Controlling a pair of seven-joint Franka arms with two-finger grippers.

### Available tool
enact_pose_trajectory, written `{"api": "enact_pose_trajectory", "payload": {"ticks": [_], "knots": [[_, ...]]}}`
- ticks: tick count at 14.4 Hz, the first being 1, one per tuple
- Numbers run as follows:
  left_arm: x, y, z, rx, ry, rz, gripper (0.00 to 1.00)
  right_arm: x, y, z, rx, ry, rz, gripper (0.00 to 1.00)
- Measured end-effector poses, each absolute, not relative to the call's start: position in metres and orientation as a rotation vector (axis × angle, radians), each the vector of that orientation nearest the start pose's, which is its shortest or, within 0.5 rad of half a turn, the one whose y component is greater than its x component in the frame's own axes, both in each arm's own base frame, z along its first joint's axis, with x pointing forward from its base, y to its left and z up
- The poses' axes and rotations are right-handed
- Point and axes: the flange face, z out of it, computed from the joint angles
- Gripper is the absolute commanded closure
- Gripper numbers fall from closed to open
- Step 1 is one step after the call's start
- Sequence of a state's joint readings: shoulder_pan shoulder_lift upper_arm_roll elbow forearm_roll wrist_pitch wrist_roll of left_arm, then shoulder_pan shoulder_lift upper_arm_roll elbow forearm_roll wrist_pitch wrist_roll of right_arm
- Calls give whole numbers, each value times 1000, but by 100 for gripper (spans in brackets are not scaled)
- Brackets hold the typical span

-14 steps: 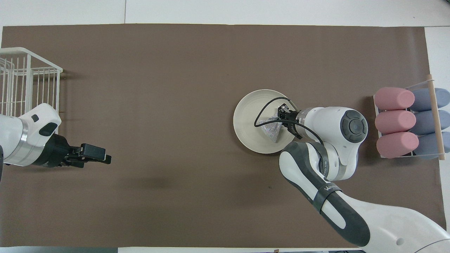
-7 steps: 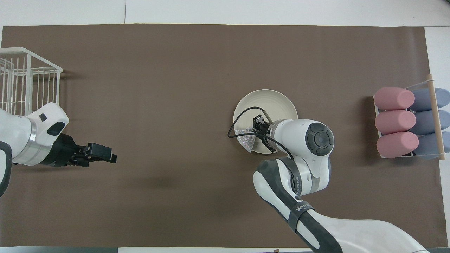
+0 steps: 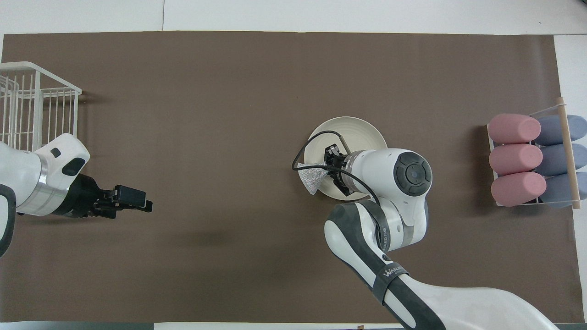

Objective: Wipe plate with sponge
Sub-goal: 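Lift the sponge off the plate and bring it to the left gripper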

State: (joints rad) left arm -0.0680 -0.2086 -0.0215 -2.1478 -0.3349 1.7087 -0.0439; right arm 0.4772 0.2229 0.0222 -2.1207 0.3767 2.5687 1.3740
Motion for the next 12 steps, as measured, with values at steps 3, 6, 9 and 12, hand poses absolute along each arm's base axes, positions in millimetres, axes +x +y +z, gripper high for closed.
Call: {"api": "enact_pose_trajectory", "payload": {"ticks": [3,6,9,12], "knots": [[463,-75,480,-3460,-144,443,0,534,320,386,-2252,1668,159,100],[464,-85,485,-3598,-250,489,0,541,345,445,-2248,1784,111,100],[466,-92,489,-3763,-416,558,0,525,389,489,-2202,1881,137,100],[468,-95,486,-3914,-641,642,0,499,429,502,-2155,1942,167,100]]}}
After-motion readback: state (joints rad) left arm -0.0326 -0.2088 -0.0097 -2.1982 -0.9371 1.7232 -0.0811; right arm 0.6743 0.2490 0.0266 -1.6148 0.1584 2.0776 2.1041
